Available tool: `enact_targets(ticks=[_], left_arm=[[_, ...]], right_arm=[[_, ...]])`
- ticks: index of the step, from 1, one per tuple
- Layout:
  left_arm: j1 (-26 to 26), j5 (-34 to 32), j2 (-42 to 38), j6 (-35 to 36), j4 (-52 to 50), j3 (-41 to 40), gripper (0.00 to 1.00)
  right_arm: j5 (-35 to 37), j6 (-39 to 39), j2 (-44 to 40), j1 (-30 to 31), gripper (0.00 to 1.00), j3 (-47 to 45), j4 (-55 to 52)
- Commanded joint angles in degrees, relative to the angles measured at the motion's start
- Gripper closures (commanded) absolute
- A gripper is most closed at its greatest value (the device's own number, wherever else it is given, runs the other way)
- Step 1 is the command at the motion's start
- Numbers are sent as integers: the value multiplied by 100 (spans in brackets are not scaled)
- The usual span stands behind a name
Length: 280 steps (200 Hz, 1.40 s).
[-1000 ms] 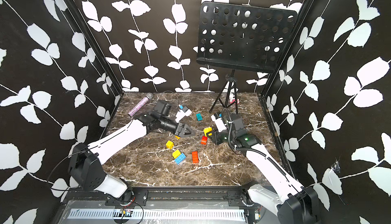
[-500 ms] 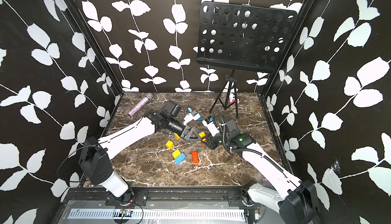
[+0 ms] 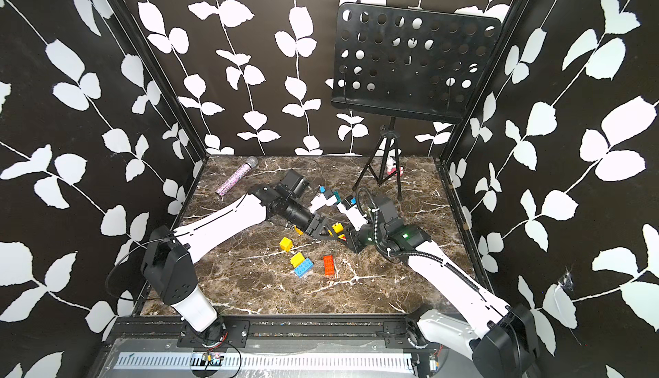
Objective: Assemble the letter r with lego
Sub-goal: Pick up the lego brick from the center of the board.
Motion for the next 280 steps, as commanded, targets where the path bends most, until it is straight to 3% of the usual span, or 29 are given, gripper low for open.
enact_targets(ticks=[1, 83, 131, 165, 226, 280], left_arm=[[15, 36, -187, -143, 321, 99, 39], [55, -12, 52, -280, 370, 165, 43], [539, 117, -252, -657, 841, -157, 39], [577, 344, -220, -813, 1044, -395, 40], [373, 803, -189, -467, 864, -483, 41], [282, 717, -104, -198, 455, -520, 40]], right_arm=[[-98, -158, 3, 125, 70, 114, 22], [-91, -268, 25, 347, 71, 159, -63], [63, -301, 37, 437, 71, 153, -115], [51, -293, 13, 460, 71, 171, -116], [424, -275, 15, 461, 71, 175, -100], [519, -257, -180, 463, 71, 148, -49]])
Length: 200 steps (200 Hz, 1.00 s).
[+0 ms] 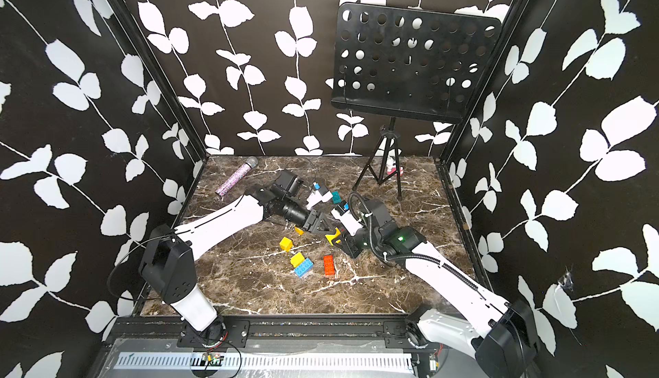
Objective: Assemble the letter r with lego
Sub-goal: Pick up the lego brick from the center of the board.
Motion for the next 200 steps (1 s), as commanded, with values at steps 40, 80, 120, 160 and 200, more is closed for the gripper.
enact_targets(ticks=[40, 80, 120, 160, 200], left_arm=[[-86, 112, 79, 221, -232, 76, 43], [-267, 112, 164, 199, -240, 283, 44], [-276, 93, 251, 268, -356, 385, 49], [-283, 124, 287, 351, -467, 363, 71], [-279, 151, 240, 357, -373, 340, 86]], right_arm=[[-133, -87, -104, 43, 71, 173, 29], [-15, -126, -49, 114, 71, 154, -7], [136, -157, -6, 184, 71, 152, -15], [387, -174, -43, 212, 68, 138, -15], [638, -109, -83, 212, 51, 71, 51]])
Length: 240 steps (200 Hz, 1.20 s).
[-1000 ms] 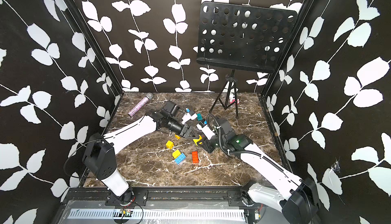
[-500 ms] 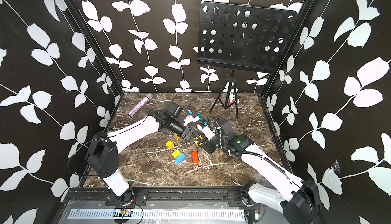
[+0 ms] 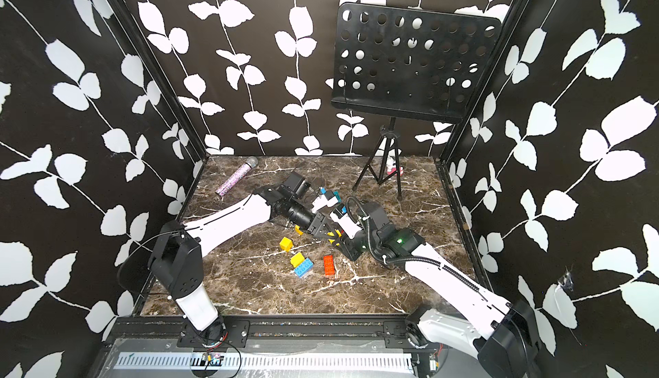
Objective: Assemble the letter r with lego
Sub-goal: Pick up the lego brick from the center of the board, then assemble the lego brick with the lego brick.
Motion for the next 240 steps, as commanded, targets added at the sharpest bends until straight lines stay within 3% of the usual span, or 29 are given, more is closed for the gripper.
enact_targets(ticks=[1, 27, 60, 87, 106, 160, 240], left_arm=[[-37, 124, -80, 223, -63, 87, 86], [28, -417, -214, 201, -114, 88, 88], [542, -1857, -697, -45, -145, -158, 90], [577, -4441, -1200, 190, -482, -308, 89], [575, -5402, -1469, 296, -380, -539, 89], [452, -5824, -1664, 955, 526, -1222, 91], [379, -5280, -857, 1308, 1342, -1502, 91]], right_arm=[[188, -19, -64, 11, 50, 69, 187], [491, 102, -188, 7, 37, 11, 248], [1030, 315, -545, -10, 25, -180, 440], [1456, 533, -420, -70, 21, -213, 459], [1551, 672, -136, -137, 21, -179, 489], [1806, 909, 397, -217, 22, -127, 834], [2050, 1302, 561, -603, 22, -284, 914]])
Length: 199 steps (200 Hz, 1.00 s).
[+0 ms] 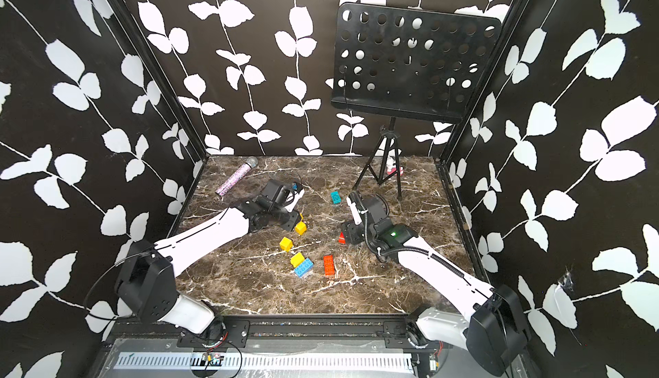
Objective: Assemble the letter r with lego
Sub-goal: Assemble the lego brick with the lego brick.
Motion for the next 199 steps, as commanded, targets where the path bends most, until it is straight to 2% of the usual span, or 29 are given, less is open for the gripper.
enact_targets(ticks=[1, 47, 199], left_arm=[[-28, 110, 245, 266, 283, 29, 91], [-22, -93, 736, 446, 86, 292, 92], [-10, -253, 1018, 673, -7, 400, 93]], right_arm=[[92, 169, 12, -134, 22, -124, 173], [12, 178, -79, -369, 22, -278, 159], [-196, 55, -124, -604, 22, -454, 235]])
